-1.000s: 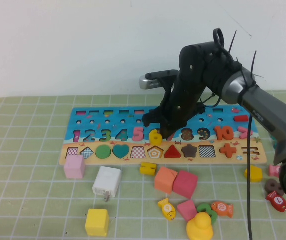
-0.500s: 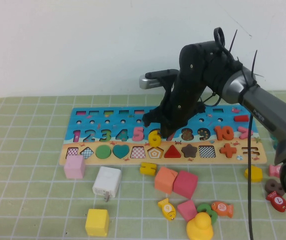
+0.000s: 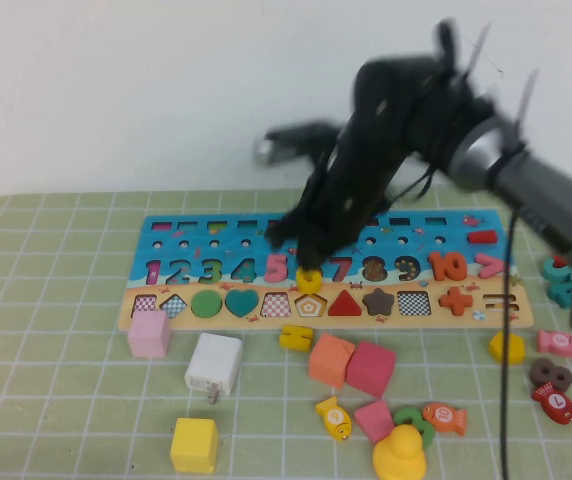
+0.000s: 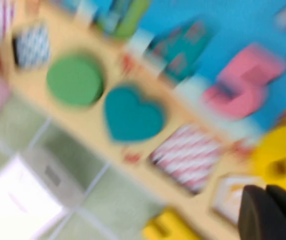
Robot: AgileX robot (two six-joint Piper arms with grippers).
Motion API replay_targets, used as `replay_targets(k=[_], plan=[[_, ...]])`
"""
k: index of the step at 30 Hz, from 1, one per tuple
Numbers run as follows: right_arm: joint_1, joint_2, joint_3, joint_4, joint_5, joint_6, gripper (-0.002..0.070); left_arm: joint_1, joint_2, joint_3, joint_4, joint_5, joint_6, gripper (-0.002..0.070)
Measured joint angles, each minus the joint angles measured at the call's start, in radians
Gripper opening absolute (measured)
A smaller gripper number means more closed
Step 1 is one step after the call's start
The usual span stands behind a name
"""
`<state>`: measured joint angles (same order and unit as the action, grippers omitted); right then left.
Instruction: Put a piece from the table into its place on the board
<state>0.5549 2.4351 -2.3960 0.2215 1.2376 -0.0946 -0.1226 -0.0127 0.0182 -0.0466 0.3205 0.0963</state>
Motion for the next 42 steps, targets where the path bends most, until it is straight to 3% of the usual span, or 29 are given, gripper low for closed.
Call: replay_targets(k=[7, 19, 42], plan=[[0.075, 0.003, 0.096, -0.062, 0.000, -0.008, -0.0002, 0.000, 0.000, 0.000, 0.000, 0.000, 0.000, -0.0002], [0.072, 0.006, 0.101, -0.221, 0.000, 0.004, -0.0002, 0.000, 0.000, 0.000, 0.000, 0.000, 0.000, -0.0002], [0.072, 0.027, 0.101, -0.165, -0.048, 0.016, -0.0002, 0.000, 0.000, 0.000, 0.000, 0.000, 0.007, -0.0002]])
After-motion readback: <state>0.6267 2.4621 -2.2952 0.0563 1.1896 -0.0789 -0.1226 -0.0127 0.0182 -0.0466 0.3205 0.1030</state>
